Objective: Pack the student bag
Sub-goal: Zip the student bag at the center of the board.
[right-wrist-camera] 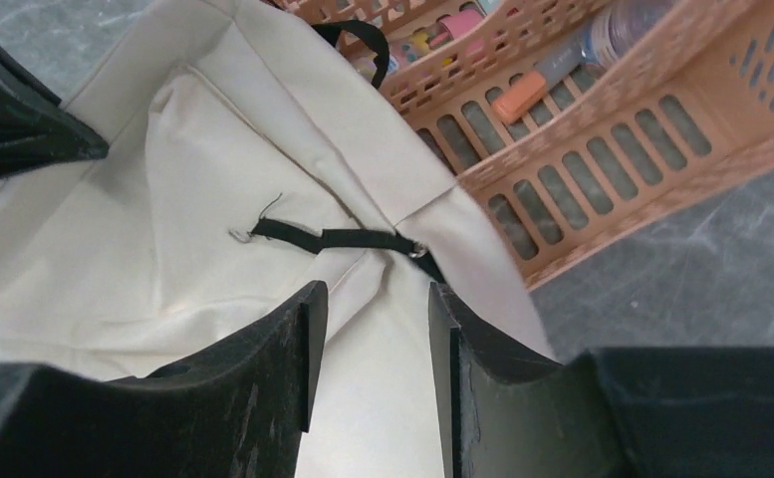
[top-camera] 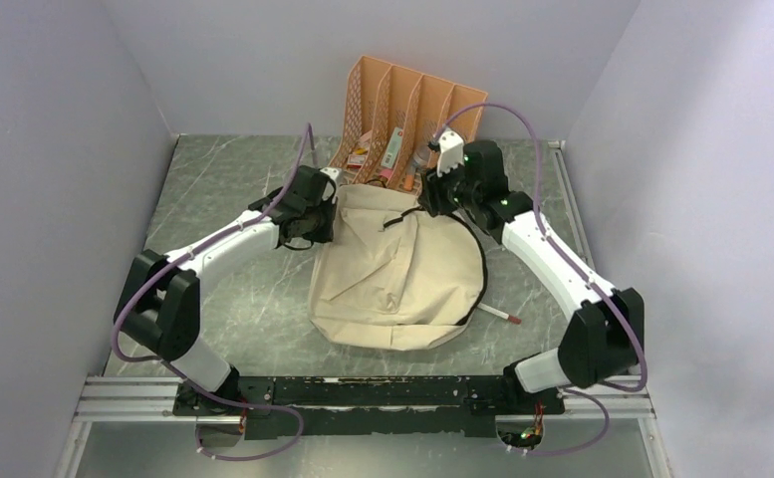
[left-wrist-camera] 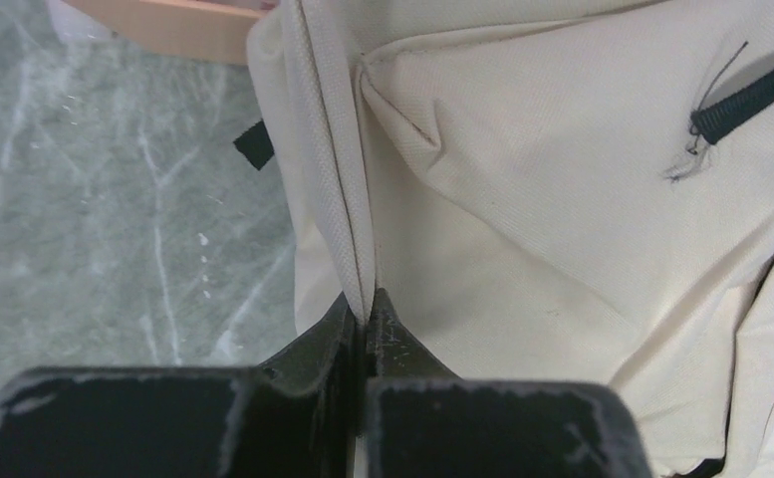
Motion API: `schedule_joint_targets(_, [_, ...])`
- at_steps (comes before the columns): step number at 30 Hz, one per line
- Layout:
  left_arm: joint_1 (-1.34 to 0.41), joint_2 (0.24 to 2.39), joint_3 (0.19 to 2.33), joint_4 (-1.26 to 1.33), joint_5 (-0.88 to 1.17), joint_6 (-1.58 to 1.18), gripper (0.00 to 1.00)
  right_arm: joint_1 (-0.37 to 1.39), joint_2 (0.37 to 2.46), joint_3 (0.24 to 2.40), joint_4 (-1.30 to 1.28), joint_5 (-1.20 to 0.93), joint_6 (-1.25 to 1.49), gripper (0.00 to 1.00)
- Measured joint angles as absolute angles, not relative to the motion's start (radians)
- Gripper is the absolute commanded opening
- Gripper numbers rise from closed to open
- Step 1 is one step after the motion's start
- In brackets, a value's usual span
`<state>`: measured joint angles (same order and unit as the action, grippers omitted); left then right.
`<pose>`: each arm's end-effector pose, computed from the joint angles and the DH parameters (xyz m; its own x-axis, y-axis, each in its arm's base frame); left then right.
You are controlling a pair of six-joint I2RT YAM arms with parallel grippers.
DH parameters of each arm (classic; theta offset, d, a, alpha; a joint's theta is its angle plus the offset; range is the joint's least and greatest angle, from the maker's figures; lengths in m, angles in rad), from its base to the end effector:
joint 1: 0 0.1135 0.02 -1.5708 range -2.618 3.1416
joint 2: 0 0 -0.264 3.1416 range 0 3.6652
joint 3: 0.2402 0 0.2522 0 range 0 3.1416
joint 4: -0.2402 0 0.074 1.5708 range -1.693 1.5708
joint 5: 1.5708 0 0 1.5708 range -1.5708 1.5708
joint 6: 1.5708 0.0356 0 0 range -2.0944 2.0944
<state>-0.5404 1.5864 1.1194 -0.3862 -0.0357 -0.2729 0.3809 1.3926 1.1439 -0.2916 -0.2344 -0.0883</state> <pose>0.2938 -0.1748 0.2382 -0.7553 0.1390 -0.6405 0.3016 0.9413 -0.1513 0.2926 0.1261 0.3153 -0.4275 -0.2636 -0.8648 -0.5865 0.8088 0.0434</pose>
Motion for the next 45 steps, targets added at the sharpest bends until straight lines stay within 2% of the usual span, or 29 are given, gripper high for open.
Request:
schedule_joint_targets(7, [-0.497,1.61,1.149,-0.399,-0.06,-0.215,0.05,0.387,1.533,1.336,-0.387,-0.307,-0.259,0.48])
schedule_joint_targets(10, [-0.484,1.611,1.148,-0.39,-0.061,-0.205,0.05,0.407,1.575,1.368,-0.464,-0.319,-0.366,0.52])
schedule_joint_targets(17, [-0.479,1.611,1.131,-0.363,-0.06,-0.2,0.05,0.495,1.673,1.403,-0.583,-0.325,-0.542,0.53])
schedule_joint_targets(38, [-0.479,1.61,1.117,-0.343,-0.06,-0.197,0.05,0.532,1.803,1.504,-0.601,-0.194,-0.684,0.5])
schedule_joint_targets(40, [-0.479,1.61,1.117,-0.342,-0.06,-0.197,0.05,0.532,1.81,1.504,-0.606,-0.192,-0.69,0.48])
schedule_joint_targets(45, [-0.479,1.61,1.117,-0.342,-0.06,-0.197,0.05,0.532,1.82,1.504,-0.6,-0.186,-0.693,0.34])
